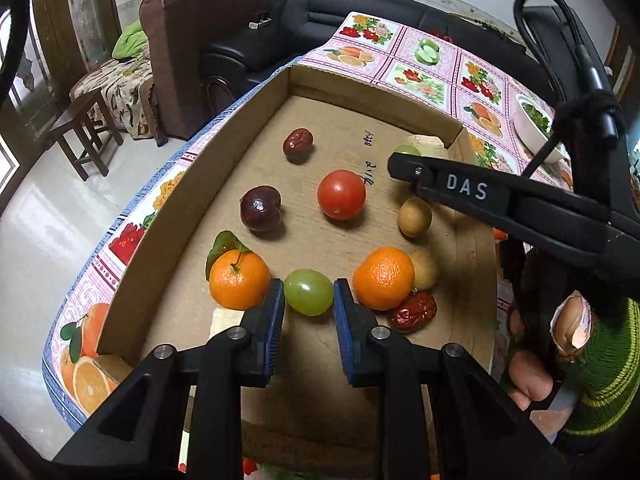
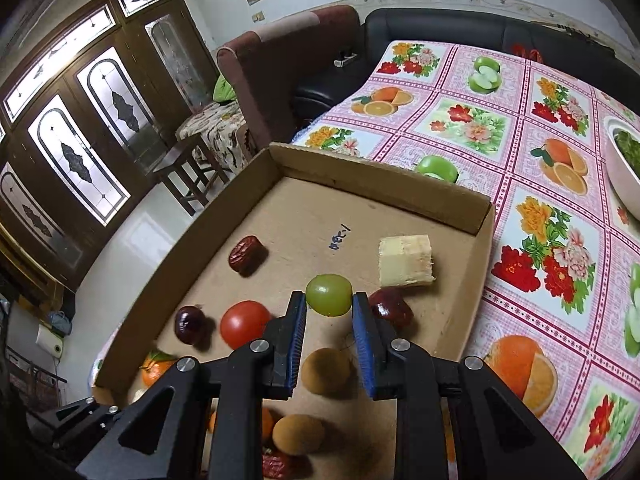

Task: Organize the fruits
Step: 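Carry the green grape with the left tool over the tray, then lower the grape into the tray and open the left tool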

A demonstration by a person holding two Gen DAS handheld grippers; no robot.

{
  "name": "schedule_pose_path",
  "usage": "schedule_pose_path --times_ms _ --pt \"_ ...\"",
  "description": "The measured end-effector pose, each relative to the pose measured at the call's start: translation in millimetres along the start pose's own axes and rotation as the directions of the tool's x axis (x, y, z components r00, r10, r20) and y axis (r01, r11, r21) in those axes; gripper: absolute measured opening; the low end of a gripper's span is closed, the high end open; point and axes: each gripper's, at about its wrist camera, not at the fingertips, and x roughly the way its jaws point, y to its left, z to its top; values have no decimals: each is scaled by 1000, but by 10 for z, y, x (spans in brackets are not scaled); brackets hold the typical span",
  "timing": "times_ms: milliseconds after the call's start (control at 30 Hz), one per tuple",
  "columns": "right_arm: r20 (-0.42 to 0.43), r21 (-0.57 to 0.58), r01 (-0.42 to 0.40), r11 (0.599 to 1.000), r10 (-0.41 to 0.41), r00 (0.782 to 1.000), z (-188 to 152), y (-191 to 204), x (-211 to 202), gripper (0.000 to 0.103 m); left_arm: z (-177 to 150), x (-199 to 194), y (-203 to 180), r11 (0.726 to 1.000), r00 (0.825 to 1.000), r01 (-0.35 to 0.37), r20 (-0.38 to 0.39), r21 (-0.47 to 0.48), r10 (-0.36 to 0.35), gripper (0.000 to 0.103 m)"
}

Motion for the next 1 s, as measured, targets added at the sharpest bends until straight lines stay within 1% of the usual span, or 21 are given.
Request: schedule_pose_path --times_ms 400,500,867,900,1000 --pt "-24 -31 -7 999 6 1000 -1 82 95 24 41 41 -33 1000 1000 -23 -4 -3 23 23" --pt "-23 -33 -6 999 5 1000 -4 89 91 25 55 43 -9 1000 1000 -19 -7 -20 18 23" --pt "-27 -47 -4 999 3 1000 22 129 99 24 59 46 18 999 1000 -18 -12 -28 18 23" --pt "-27 -50 -2 999 0 1000 28 137 99 24 60 45 26 999 1000 -17 -13 -28 16 24" --pt "-32 -56 4 998 -5 999 49 153 117 27 41 3 11 1000 1000 -6 -7 -24 6 34"
